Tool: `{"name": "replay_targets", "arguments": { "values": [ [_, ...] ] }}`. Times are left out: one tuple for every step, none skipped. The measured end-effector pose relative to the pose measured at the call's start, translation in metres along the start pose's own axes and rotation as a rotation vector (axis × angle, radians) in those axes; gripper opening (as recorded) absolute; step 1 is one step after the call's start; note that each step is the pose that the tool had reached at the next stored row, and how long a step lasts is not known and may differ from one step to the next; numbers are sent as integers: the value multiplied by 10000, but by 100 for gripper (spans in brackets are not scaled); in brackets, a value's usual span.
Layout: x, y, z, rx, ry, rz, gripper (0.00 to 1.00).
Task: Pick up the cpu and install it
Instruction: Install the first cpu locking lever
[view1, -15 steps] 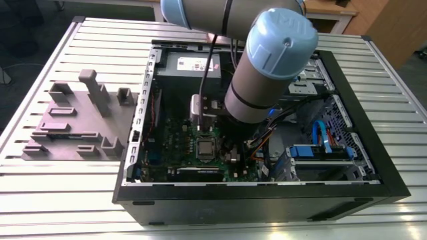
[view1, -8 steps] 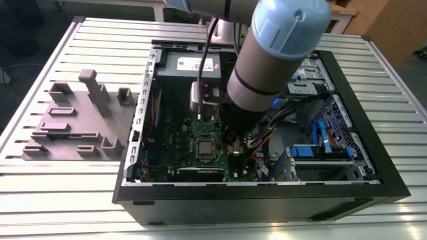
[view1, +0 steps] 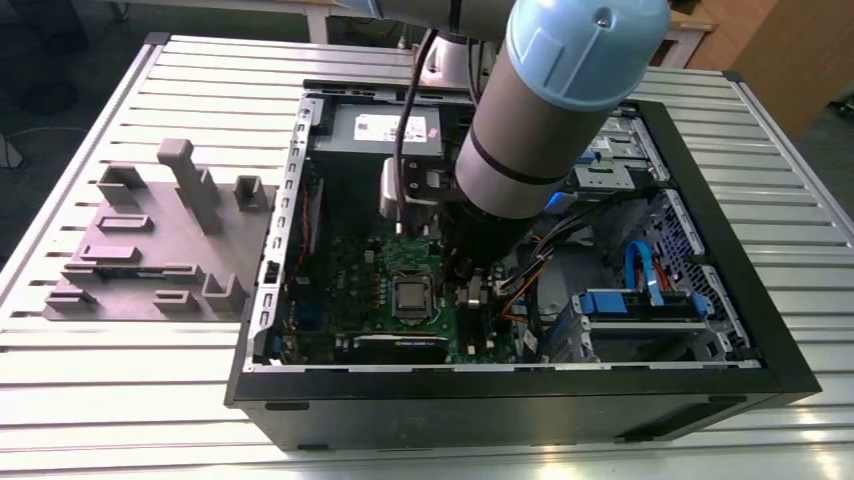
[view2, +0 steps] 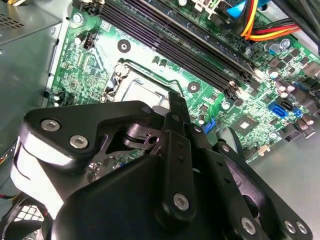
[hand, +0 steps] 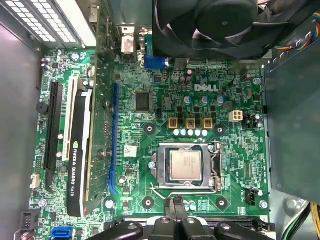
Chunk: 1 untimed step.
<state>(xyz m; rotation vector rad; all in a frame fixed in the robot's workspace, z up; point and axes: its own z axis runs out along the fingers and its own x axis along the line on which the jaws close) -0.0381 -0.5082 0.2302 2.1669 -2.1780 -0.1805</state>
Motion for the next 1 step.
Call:
{"name": "replay_targets", "arguments": {
  "values": [
    [0, 0, 0, 0, -2, -1, 11]
  ]
}}
